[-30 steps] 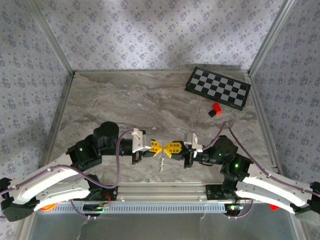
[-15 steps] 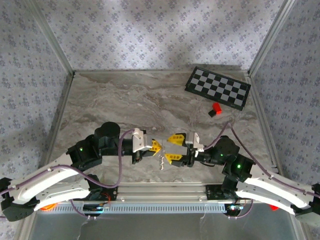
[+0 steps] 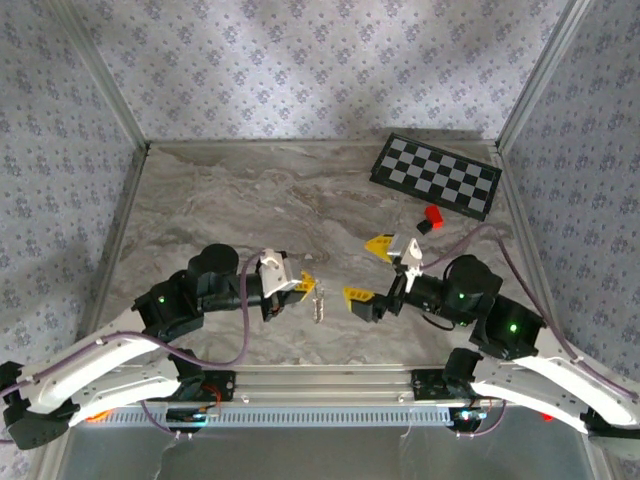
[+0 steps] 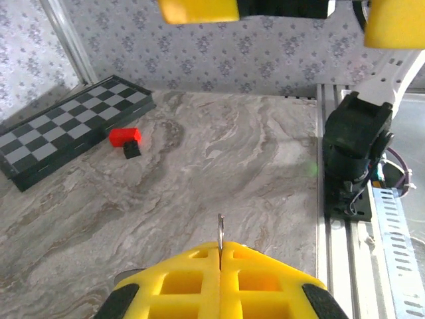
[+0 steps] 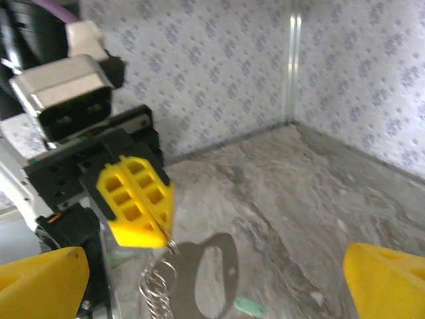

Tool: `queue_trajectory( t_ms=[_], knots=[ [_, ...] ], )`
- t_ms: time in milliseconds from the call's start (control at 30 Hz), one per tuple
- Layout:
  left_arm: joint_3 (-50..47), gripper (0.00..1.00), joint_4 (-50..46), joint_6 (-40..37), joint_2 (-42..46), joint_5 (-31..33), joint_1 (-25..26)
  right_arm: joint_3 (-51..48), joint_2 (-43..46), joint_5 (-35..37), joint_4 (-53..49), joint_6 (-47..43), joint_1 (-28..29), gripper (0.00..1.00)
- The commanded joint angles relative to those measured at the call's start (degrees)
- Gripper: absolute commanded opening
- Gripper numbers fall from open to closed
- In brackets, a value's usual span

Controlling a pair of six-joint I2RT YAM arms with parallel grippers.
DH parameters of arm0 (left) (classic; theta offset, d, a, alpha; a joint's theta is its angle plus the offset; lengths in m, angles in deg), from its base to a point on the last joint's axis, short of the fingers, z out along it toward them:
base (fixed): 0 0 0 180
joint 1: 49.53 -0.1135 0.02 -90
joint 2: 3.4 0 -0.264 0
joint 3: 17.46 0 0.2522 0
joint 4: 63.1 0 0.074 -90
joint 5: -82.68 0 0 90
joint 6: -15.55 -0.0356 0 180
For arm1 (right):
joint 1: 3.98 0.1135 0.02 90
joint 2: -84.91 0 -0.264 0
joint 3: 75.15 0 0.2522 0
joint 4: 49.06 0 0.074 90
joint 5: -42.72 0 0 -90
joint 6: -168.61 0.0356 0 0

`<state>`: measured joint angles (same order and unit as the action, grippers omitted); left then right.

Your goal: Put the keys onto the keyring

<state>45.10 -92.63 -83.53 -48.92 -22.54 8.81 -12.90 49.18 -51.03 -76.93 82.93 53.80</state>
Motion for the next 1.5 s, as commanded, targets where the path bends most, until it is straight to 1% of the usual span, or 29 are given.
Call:
queue_trajectory(
  t_ms=[0,133,200,300,400,467,500,700,833,900,1000,1100,1267,1467],
  knots=[
    [-0.06,0.00,-0.70,2.74,1.96,2.10,-0.96,4.15,-1.96,4.55,-12.97,3.44,-1.88,1.00],
    [-0.75,0.00,-3.63,4.76,3.64,3.93,-2.00,4.15,-3.67,5.34,-15.32,5.50,-5.52,1.00],
    [-1.59,0.00,-4.77,5.80,5.00,5.32,-2.73,3.81,-5.90,3.37,-15.84,7.14,-9.38,1.00],
    [-2.33,0.00,-6.47,7.20,6.45,7.22,-3.57,3.14,-9.95,-2.32,-15.28,9.53,-14.73,1.00],
    [-2.78,0.00,-7.65,8.83,7.47,8.72,-4.18,1.86,-14.23,-6.44,-13.82,10.94,-18.43,0.98],
    [-3.72,0.00,-7.56,10.21,8.43,10.55,-4.55,1.31,-16.83,-6.65,-12.55,11.26,-19.42,0.98],
    [-4.28,0.00,-7.52,10.92,8.96,11.92,-4.85,0.86,-18.38,-5.09,-11.08,11.59,-19.68,0.97],
    [-6.21,0.00,-6.22,13.01,9.82,14.72,-6.23,-0.97,-27.85,-2.40,-5.61,18.08,-18.53,0.98],
    [-8.45,0.00,-4.62,12.66,11.82,16.65,-6.23,0.72,-34.83,1.80,-4.89,19.99,-14.01,0.98],
    [-9.48,0.00,-3.93,12.78,13.24,16.67,-6.23,2.34,-39.03,4.04,-4.89,20.68,-11.14,0.98],
    [-10.48,0.00,-3.24,13.54,15.43,16.46,-6.23,4.18,-44.48,5.46,-3.50,22.54,-8.52,0.96],
    [-12.02,0.00,-2.64,14.57,18.33,17.06,-6.23,5.97,-49.63,5.03,-1.48,24.12,-6.81,0.92],
    [-13.58,0.00,-4.48,16.37,21.78,19.42,-6.13,11.21,-57.38,4.58,-1.68,24.77,-4.56,0.87],
    [-15.01,0.00,-4.44,17.10,24.92,21.46,-5.96,15.86,-64.12,3.75,-2.15,25.18,-3.20,0.76]
  ],
)
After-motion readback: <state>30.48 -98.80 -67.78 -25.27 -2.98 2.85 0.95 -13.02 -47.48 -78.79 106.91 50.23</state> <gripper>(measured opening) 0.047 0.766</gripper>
